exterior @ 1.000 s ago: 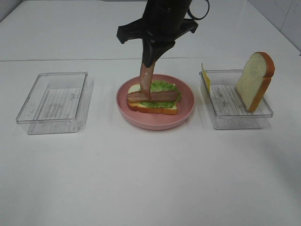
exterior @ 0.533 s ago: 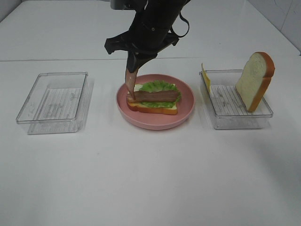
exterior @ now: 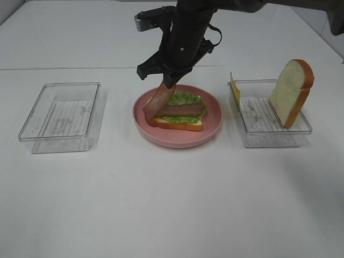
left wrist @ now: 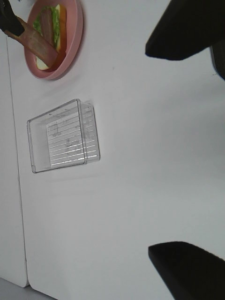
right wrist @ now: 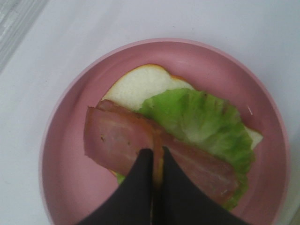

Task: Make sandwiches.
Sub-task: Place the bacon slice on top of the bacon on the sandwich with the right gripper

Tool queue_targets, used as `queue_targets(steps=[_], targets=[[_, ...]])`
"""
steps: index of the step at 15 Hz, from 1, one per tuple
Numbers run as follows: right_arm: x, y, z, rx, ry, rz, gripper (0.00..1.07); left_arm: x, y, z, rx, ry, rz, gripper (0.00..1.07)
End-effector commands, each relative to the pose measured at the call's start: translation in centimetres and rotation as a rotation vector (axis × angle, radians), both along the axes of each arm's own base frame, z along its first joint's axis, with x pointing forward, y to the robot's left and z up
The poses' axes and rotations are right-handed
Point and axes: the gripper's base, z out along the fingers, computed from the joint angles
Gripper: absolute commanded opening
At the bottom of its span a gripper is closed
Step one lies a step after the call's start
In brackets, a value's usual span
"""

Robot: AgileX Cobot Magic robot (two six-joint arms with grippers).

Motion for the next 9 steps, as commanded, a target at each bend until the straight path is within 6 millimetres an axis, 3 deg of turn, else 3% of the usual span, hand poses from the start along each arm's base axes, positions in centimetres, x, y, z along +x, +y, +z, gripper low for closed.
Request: queue_targets(steps=[1, 3, 8, 9], targets=[[0.5, -0.2, -0.7, -0.033, -0.015, -0.005, 0.0, -0.2, -0.1, 0.0, -0.006, -0.016, -0.004, 1.02], [0.5, -0.2, -2.0, -0.05, 0.011, -0.006, 0.0, -0.2, -0.1, 0.0, -0.006, -0.016, -0.004, 1.02], [0.8, -0.3, -2.7, -0.077, -0.001, -0.006, 0.02, -0.2, -0.1, 0.0, -0.006, -0.016, -0.004, 1.02], [0.8, -0.3, -2.7, -0.071, -0.004, -0.008, 0.18, -0.2, -0.1, 0.0, -0.006, -0.016, -0.004, 1.02]])
